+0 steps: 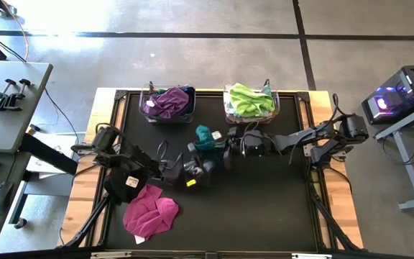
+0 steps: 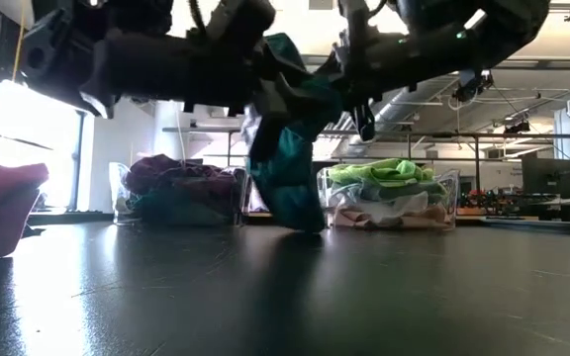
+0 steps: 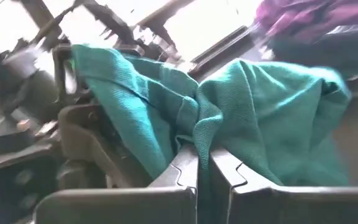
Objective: Sort towels by color in basket
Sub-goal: Put the green kitchen towel into the left transparent bin
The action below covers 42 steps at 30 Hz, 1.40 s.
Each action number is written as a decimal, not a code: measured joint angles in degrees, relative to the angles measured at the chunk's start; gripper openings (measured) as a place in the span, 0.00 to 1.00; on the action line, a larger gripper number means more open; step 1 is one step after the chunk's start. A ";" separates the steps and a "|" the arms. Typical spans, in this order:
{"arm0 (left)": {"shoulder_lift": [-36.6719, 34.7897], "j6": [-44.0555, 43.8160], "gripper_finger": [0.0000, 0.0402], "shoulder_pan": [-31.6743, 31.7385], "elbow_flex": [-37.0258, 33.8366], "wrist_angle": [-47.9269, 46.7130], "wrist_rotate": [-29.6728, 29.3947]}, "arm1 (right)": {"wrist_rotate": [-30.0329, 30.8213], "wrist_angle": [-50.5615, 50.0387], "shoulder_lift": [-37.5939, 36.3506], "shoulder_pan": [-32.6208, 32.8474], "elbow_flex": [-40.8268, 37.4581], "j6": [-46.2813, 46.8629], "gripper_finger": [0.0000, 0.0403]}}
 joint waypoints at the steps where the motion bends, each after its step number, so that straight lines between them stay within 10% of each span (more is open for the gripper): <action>1: 0.65 -0.96 0.48 0.33 0.43 1.10 -2.01 | 0.85 0.13 0.02 -0.03 0.00 0.03 0.00; 14: -0.49 6.79 0.38 -4.93 -0.02 7.81 -15.62 | -1.07 -1.85 -0.20 1.22 0.24 0.58 0.01; 42: -0.51 1.81 0.49 -4.50 -0.02 -0.96 -15.06 | -3.69 -14.07 -7.55 6.58 0.11 1.77 0.01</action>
